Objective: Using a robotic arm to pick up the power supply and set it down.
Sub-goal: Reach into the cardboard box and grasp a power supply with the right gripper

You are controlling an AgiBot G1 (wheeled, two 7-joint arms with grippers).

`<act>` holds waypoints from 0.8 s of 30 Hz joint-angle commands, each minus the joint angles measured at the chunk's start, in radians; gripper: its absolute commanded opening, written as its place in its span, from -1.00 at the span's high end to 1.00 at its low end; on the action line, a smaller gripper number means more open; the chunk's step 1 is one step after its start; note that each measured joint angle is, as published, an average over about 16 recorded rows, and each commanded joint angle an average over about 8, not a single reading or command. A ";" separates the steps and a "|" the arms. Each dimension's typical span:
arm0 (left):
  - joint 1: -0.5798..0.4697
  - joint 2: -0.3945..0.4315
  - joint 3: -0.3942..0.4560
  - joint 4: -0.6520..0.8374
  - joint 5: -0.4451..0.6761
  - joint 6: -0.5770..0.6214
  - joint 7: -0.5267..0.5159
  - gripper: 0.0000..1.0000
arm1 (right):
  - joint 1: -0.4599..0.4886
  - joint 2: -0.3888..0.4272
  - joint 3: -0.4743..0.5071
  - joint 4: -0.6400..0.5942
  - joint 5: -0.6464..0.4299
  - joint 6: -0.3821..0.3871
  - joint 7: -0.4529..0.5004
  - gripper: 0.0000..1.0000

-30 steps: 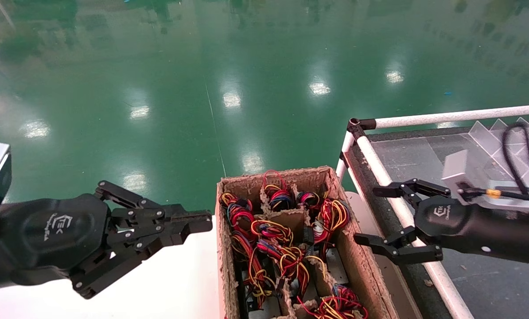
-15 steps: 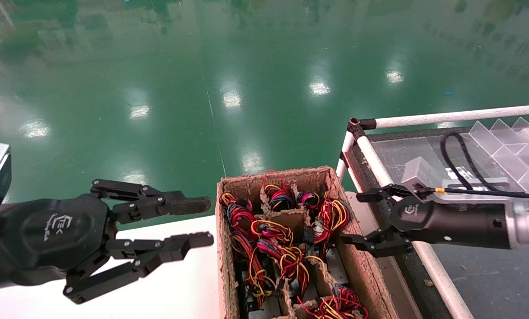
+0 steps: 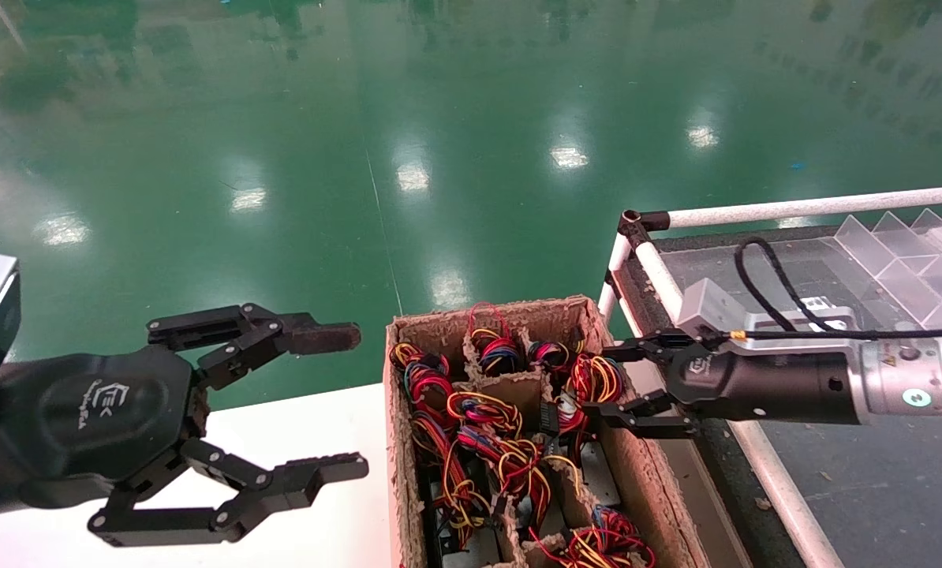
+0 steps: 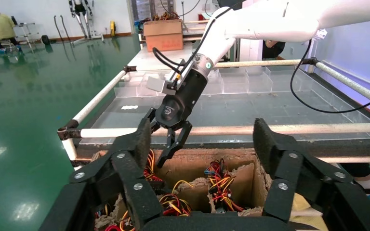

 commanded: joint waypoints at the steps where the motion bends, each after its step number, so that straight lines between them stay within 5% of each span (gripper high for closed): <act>1: 0.000 0.000 0.000 0.000 0.000 0.000 0.000 -1.00 | 0.011 -0.015 -0.006 -0.030 -0.009 0.000 -0.017 1.00; 24: 0.000 0.000 0.000 0.000 0.000 0.000 0.000 -1.00 | 0.064 -0.072 -0.004 -0.201 -0.005 -0.022 -0.142 1.00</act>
